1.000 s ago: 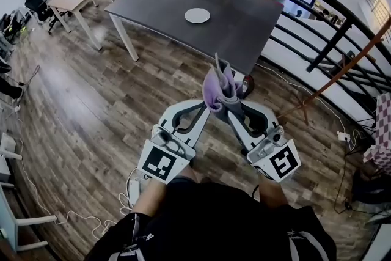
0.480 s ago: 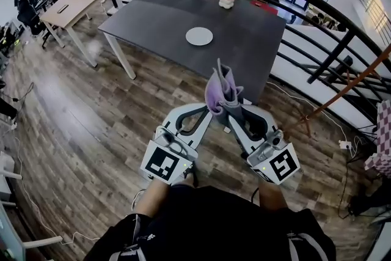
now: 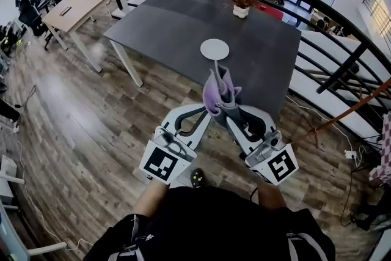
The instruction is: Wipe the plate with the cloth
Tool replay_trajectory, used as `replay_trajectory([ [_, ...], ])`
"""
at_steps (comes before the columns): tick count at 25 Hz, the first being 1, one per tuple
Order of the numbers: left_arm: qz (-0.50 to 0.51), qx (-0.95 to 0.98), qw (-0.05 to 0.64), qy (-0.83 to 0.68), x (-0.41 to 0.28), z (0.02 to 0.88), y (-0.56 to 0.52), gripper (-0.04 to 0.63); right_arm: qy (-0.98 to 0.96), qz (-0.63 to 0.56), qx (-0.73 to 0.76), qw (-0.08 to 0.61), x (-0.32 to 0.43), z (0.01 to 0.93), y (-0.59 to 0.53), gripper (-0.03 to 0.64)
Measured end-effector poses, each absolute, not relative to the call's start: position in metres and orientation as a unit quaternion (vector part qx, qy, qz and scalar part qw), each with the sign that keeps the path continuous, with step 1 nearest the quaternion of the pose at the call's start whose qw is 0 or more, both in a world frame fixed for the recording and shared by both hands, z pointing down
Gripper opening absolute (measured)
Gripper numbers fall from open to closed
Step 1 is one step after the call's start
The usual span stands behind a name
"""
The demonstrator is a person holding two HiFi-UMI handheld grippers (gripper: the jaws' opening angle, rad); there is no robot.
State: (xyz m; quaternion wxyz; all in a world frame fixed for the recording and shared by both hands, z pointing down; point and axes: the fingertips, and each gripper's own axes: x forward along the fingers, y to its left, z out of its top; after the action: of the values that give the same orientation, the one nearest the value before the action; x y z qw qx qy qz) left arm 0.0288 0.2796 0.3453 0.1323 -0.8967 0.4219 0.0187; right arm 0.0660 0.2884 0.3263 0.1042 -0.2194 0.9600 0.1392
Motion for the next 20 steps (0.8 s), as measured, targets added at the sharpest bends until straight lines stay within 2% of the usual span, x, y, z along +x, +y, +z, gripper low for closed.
replay_trajectory([
  [8,0.006,-0.903,0.152,0.402,0.011,0.349,0.249,0.0,0.957,0.121,-0.242,0.101,0.047,0.335,0.256,0.075],
  [15,0.03,-0.913,0.115,0.389,0.015,0.35,0.216,0.0,0.955,0.116,-0.257,0.089,0.051,0.333,0.224,0.075],
  [20,0.031,-0.912,0.115,0.393,0.011,0.355,0.181,0.0,0.957,0.118,-0.254,0.08,0.047,0.337,0.188,0.075],
])
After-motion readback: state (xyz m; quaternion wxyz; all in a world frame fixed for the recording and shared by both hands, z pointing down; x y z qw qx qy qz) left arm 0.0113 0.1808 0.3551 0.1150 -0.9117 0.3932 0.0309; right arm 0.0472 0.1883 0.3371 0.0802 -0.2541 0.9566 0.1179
